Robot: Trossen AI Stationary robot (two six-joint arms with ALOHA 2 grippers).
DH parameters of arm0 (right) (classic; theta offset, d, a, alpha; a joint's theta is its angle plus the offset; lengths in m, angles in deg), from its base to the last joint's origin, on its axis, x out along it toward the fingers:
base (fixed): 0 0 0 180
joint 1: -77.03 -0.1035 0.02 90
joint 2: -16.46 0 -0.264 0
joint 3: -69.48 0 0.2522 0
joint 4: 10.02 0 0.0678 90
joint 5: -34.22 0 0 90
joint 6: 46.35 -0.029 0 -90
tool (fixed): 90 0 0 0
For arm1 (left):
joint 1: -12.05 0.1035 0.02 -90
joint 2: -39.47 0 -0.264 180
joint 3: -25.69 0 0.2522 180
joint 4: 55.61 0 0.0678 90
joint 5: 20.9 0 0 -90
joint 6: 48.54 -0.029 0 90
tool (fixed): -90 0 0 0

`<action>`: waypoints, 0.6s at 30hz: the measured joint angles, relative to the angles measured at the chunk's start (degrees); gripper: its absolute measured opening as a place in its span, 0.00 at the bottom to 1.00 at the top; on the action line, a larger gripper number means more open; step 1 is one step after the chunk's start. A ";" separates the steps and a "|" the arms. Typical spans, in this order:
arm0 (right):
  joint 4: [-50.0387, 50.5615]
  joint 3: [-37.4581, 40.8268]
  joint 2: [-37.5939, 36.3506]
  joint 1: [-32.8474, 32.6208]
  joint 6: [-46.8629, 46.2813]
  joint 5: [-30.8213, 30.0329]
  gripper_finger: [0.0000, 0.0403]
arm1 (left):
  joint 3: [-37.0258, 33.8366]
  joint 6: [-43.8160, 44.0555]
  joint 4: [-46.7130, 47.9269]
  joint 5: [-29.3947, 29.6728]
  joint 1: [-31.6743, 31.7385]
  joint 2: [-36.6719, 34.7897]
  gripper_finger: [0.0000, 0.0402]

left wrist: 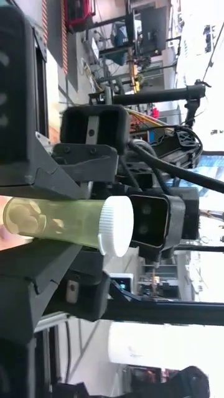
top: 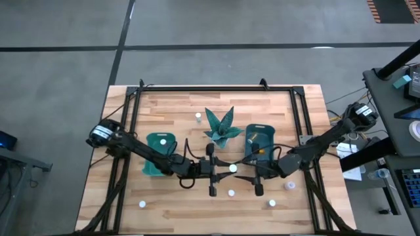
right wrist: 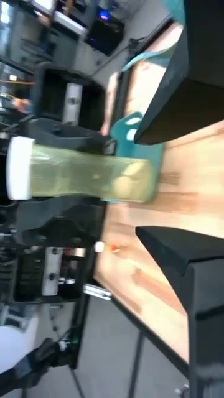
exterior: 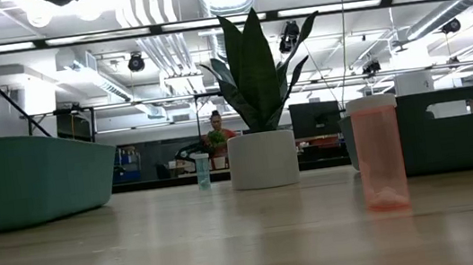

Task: Pick and place medicine bottles into bin by pill shape (circle, oval)
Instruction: Put the yellow tablet bottle into the blue bin

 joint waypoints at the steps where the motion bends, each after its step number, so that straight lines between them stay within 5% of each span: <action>1: 3.38 -0.58 -1.09 0.00 -1.15 -0.01 0.56 | -0.02 -0.04 0.69 0.16 0.00 -0.29 0.19; 7: 18.84 -2.80 -6.94 -0.14 -9.14 -0.11 0.59 | -0.54 0.22 15.16 3.52 0.20 -1.67 0.19; 18: 18.48 -5.96 -2.40 -0.37 -7.27 -6.02 0.56 | -0.54 1.54 18.98 4.69 0.87 -1.70 0.19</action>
